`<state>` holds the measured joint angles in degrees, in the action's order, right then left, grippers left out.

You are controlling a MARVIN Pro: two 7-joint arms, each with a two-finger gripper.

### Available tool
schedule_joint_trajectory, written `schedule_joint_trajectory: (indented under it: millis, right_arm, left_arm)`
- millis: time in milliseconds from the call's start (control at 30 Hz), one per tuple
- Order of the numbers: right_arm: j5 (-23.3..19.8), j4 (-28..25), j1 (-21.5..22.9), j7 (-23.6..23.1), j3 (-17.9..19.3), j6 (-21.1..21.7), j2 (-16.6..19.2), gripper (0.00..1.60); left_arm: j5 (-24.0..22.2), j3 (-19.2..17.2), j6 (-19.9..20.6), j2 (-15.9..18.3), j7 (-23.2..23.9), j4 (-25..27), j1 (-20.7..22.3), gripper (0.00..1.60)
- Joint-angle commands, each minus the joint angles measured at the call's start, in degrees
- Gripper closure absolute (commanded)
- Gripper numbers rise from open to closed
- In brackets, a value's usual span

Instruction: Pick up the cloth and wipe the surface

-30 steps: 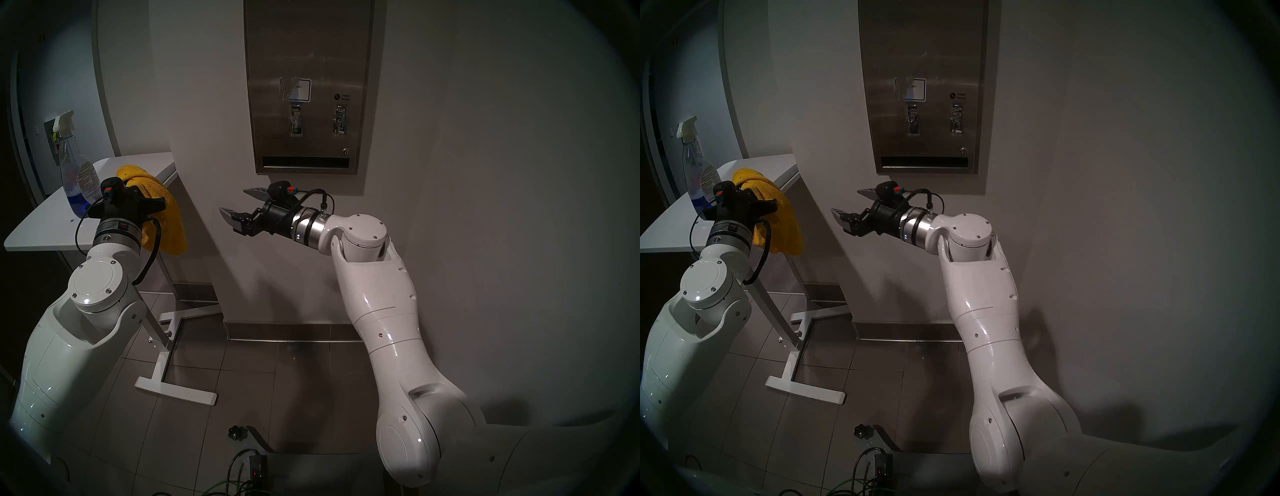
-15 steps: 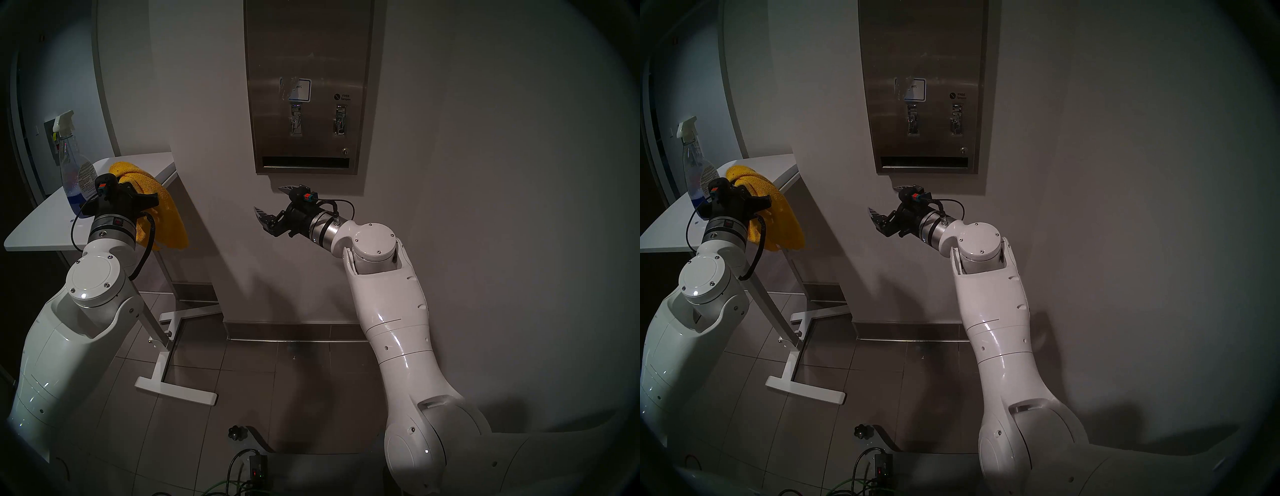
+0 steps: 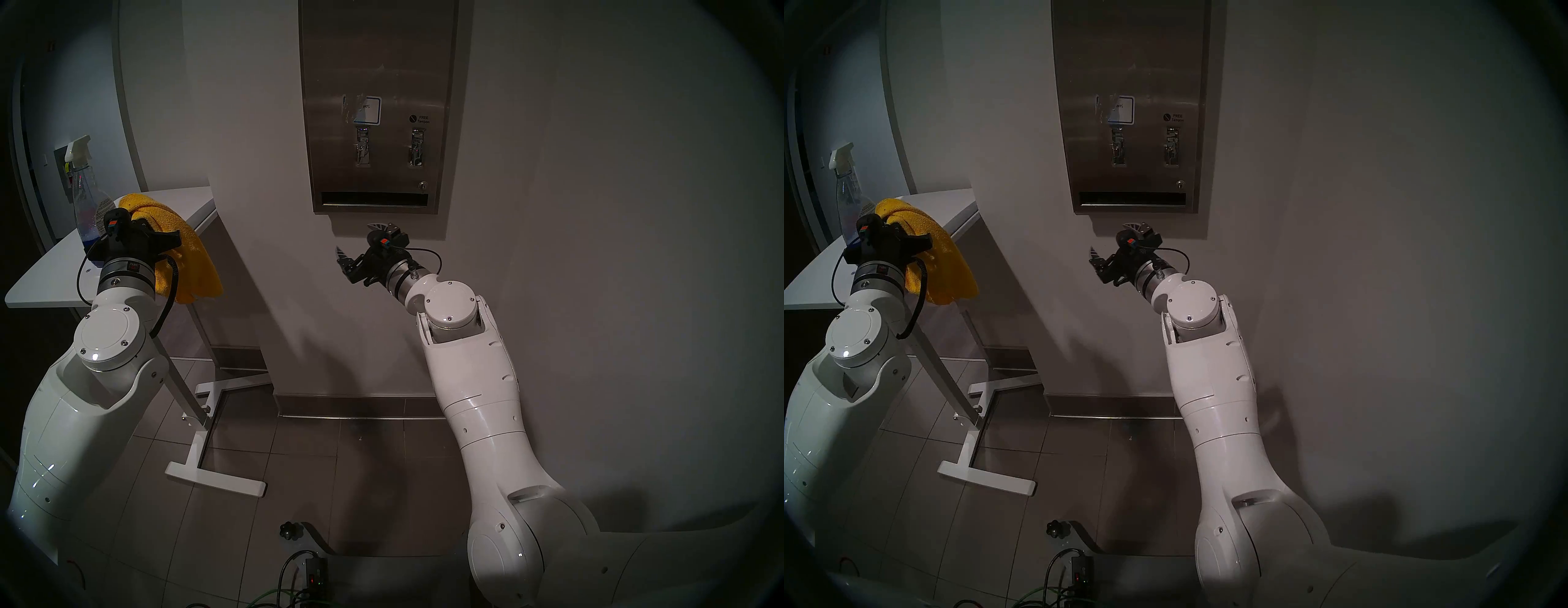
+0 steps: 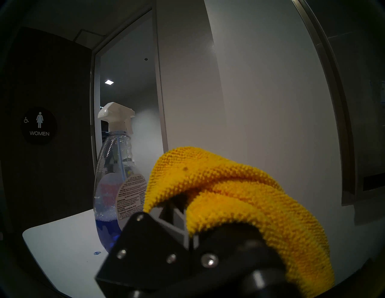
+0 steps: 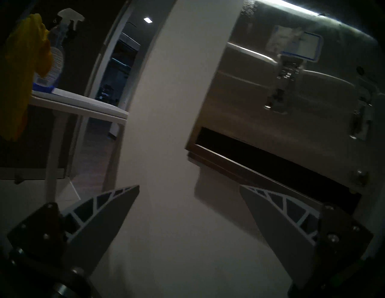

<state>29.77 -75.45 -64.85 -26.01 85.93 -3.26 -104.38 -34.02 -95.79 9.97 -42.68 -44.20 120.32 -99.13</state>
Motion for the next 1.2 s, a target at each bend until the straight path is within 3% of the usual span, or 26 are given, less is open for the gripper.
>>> schedule_joint_trajectory:
  millis: [0,100,167,267,700,1167]
  right_arm:
    - [2.16,-1.39,1.46,6.58,0.77,-1.6,-0.46,0.0]
    - [2.98,-0.86,1.57,10.18,0.3,-1.91,-0.4,0.0]
    - [3.34,-0.88,1.56,9.71,0.59,-1.98,-0.61,0.0]
    - [4.3,-0.08,1.67,14.5,-0.27,-2.24,-0.51,0.0]
    - [6.55,1.75,1.68,24.41,-2.53,-2.44,-0.65,0.0]
    - [8.11,4.36,1.89,38.13,-6.08,-2.26,-0.51,0.0]
  left_arm:
    - [0.27,-2.12,-0.58,0.95,-0.06,0.43,1.76,1.6]
    - [0.13,-2.05,-0.56,1.19,0.07,-0.06,2.59,1.6]
    - [0.15,-2.01,-0.57,1.34,0.12,-0.3,2.96,1.6]
    - [0.0,-2.46,-0.42,1.92,0.0,-2.05,5.14,1.6]
    - [-0.17,-3.67,0.08,4.14,-0.67,-10.82,10.83,1.6]
    - [0.72,-1.18,-0.54,6.09,-0.03,-17.16,17.79,1.6]
